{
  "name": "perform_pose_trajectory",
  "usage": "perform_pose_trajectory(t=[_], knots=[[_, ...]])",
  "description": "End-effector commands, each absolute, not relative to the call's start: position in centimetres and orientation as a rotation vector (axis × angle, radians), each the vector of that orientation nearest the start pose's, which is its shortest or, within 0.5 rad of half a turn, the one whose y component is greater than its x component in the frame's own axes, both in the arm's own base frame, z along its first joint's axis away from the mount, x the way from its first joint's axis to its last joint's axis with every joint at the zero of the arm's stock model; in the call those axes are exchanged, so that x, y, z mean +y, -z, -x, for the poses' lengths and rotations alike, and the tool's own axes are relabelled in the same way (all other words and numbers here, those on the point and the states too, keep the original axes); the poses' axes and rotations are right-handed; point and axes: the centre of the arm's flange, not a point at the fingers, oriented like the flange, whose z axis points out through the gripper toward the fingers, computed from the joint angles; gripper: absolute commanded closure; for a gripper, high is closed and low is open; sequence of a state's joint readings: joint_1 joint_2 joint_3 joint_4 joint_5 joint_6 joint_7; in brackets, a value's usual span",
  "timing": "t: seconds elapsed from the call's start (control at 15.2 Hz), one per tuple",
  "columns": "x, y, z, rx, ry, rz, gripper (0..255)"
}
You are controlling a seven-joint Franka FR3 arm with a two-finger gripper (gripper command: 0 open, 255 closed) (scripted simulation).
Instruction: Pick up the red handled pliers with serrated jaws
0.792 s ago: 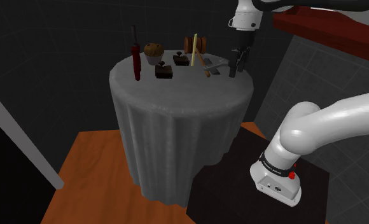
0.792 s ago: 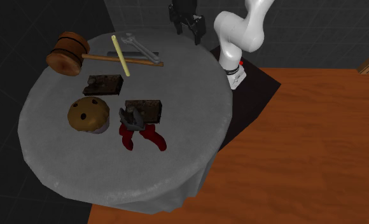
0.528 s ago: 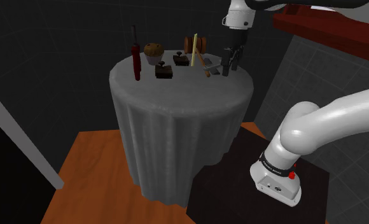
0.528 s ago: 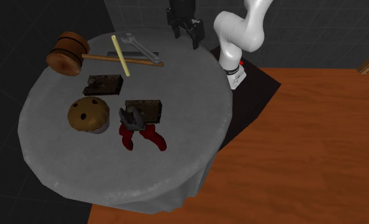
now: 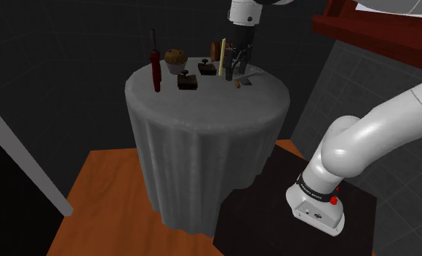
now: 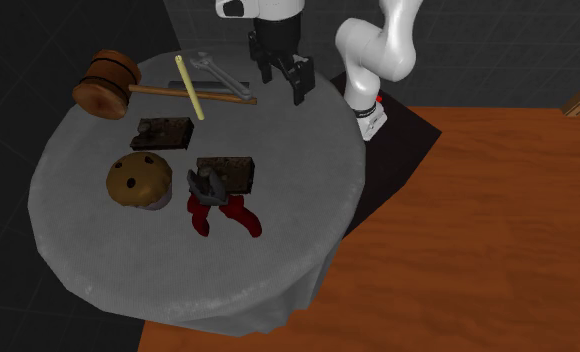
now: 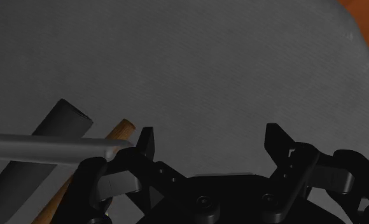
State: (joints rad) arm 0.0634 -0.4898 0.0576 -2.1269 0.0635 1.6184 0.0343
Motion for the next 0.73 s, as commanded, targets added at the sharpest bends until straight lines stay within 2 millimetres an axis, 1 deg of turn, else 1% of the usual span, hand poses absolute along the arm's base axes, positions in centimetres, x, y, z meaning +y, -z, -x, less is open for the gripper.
perform_pose_trajectory(t=[0.0,0.66], knots=[[7.7,-60.4,-41.5,-0.121,-0.007,3.108,0],[16.0,-63.0,-50.4,-0.134,0.121,3.13,0]])
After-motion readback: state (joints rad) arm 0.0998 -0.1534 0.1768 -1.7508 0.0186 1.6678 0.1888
